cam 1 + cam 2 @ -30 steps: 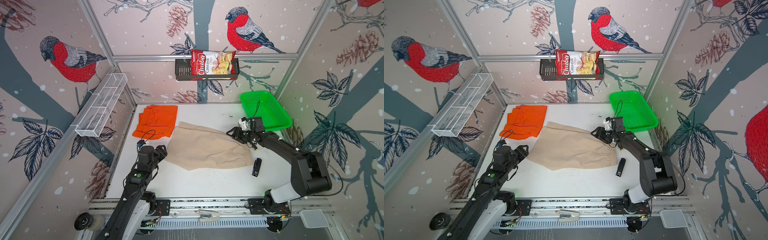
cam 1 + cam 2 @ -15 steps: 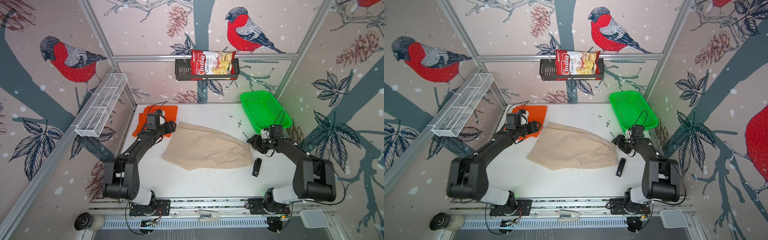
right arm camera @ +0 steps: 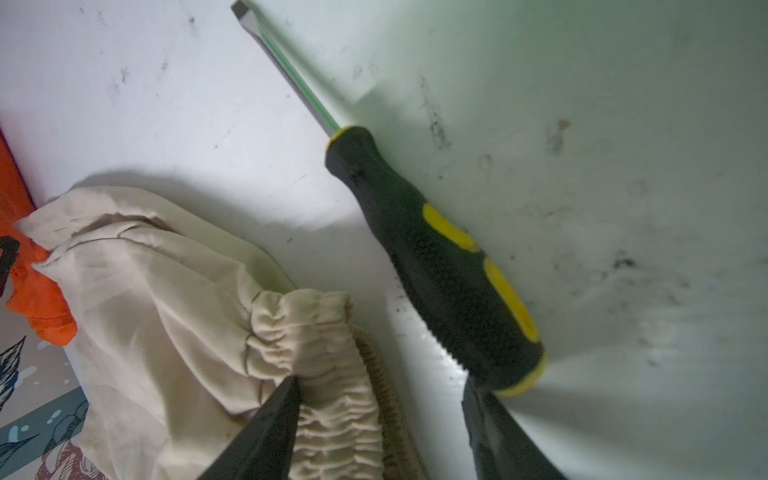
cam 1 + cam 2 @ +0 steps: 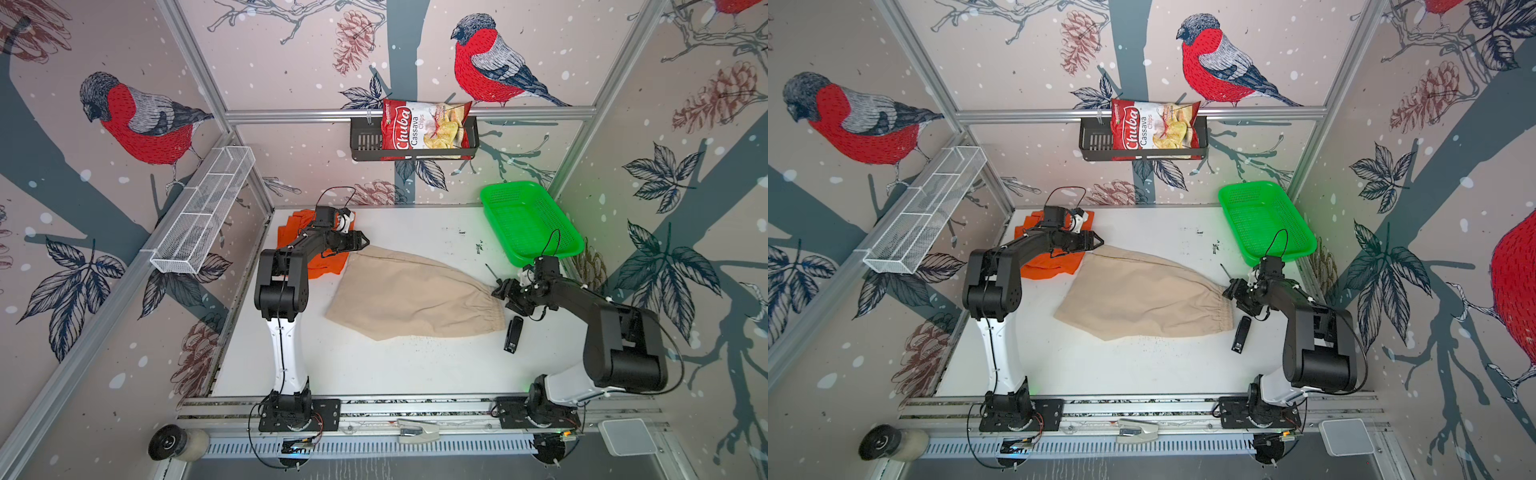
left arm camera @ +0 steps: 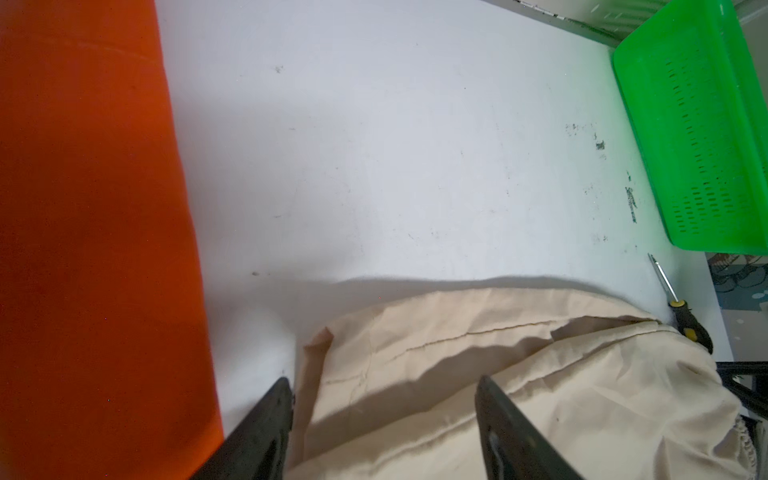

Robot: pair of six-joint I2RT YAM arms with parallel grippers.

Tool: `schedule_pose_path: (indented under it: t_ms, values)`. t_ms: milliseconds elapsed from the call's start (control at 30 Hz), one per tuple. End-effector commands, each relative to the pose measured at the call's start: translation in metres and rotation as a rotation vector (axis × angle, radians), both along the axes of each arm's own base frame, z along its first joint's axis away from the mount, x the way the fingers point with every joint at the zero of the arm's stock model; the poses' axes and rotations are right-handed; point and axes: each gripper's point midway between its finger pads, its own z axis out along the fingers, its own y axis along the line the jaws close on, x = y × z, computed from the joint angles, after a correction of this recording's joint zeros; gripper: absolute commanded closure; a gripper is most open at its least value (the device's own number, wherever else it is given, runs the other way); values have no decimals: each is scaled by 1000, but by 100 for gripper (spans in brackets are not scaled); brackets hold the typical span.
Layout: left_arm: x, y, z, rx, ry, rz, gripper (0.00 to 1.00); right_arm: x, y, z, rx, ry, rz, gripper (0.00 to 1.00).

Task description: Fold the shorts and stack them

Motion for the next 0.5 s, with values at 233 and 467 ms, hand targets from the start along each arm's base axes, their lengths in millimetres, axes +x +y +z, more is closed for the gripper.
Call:
schedule_pose_path:
  t_ms: [233,467]
  values:
    - [9,-10,-25,-28,27,-41,42,2,-4,-6,-26,6,3,36]
    - [10,-20,-24,-49,19,-63,59,4,-7,-4,-44,0,-11,36]
